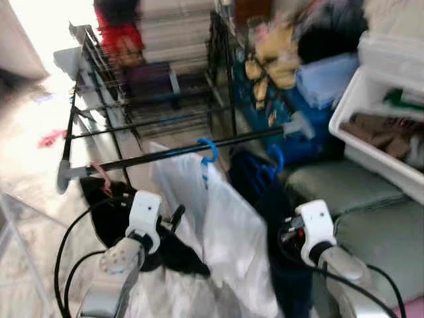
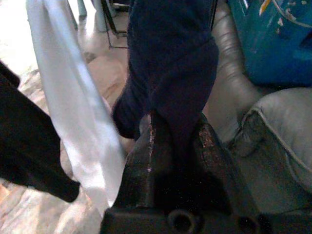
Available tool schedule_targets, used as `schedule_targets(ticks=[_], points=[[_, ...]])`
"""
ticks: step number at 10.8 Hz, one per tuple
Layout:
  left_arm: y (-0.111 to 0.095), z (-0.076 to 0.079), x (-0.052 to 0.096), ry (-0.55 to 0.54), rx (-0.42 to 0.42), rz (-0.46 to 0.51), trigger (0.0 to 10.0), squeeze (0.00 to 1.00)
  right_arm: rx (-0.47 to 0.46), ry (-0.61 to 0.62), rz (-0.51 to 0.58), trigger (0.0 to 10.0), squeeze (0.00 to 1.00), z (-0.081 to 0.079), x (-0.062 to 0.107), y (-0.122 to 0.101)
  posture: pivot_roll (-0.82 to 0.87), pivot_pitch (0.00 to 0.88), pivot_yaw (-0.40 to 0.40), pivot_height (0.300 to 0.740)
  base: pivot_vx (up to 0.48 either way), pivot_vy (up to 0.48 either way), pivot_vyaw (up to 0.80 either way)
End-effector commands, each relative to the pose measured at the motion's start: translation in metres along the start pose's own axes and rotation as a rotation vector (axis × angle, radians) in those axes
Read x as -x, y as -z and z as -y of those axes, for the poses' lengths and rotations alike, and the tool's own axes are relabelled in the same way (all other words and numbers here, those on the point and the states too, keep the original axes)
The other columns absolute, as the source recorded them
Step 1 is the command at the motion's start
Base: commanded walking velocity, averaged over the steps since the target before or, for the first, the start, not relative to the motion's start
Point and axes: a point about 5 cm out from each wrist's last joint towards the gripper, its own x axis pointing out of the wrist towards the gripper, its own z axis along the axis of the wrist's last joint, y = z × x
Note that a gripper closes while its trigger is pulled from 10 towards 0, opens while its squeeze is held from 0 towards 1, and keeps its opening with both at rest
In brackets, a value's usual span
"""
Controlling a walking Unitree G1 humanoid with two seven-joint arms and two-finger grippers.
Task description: Hang hanger
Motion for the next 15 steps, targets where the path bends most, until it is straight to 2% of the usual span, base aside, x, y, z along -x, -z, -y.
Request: schedule_targets(ticks=[1, 4, 7, 10, 11, 12, 13, 14, 15], points=[[0.002, 0.0, 0.0, 0.011, -0.005, -0.012, 10.0, 0.0, 0.011, 0.013, 0.04, 10.0, 0.0, 0.002, 0.0, -0.009, -0.18, 0.0, 0.065, 0.74, -0.416, 0.0, 0.0], [0.002, -0.001, -0.001, 0.007, -0.012, -0.006, 10.0, 0.0, -0.061, 0.022, 0.007, 10.0, 0.0, 0.004, 0.001, -0.003, -0.17, 0.0, 0.065, 0.74, 0.0, 0.0, 0.0], [-0.005, -0.011, -0.011, -0.033, -0.018, 0.025, 10.0, 0.0, -0.019, 0.004, 0.037, 10.0, 0.0, 0.005, -0.007, -0.015, -0.18, 0.0, 0.07, 0.74, -0.1, 0.0, 0.0], [-0.009, -0.018, -0.016, -0.05, -0.029, 0.033, 10.0, 0.0, 0.014, 0.032, 0.097, 10.0, 0.0, 0.006, -0.014, -0.028, -0.17, 0.0, 0.1, 0.74, -0.386, 0.0, 0.0], [-0.005, -0.019, -0.015, -0.05, -0.032, 0.029, 10.0, 0.0, -0.006, 0.037, 0.059, 10.0, 0.0, 0.003, -0.015, -0.024, -0.17, 0.0, 0.1, 0.74, 0.0, 0.0, 0.0], [0.006, -0.015, -0.01, -0.043, -0.015, 0.013, 10.0, 0.0, -0.035, 0.002, 0.059, 10.0, 0.0, -0.007, -0.013, -0.016, -0.16, 0.0, 0.086, 0.74, -0.266, 0.0, 0.0], [0.01, -0.013, -0.008, -0.047, 0.001, 0.004, 10.0, 0.0, -0.064, 0.024, 0.063, 10.0, 0.0, -0.008, -0.012, -0.013, -0.15, 0.0, 0.081, 0.74, 0.0, 0.0, 0.0], [0.017, -0.01, -0.007, -0.068, 0.049, 0.011, 10.0, 0.0, -0.114, 0.075, 0.085, 10.0, 0.0, -0.009, -0.017, -0.01, -0.16, 0.0, 0.077, 0.74, 0.0, 0.0, 0.0], [0.015, -0.01, -0.011, -0.084, 0.041, 0.012, 10.0, 0.0, -0.148, 0.142, 0.11, 10.0, 0.0, -0.003, -0.022, -0.015, -0.17, 0.0, 0.091, 0.74, 0.0, 0.0, 0.0]])
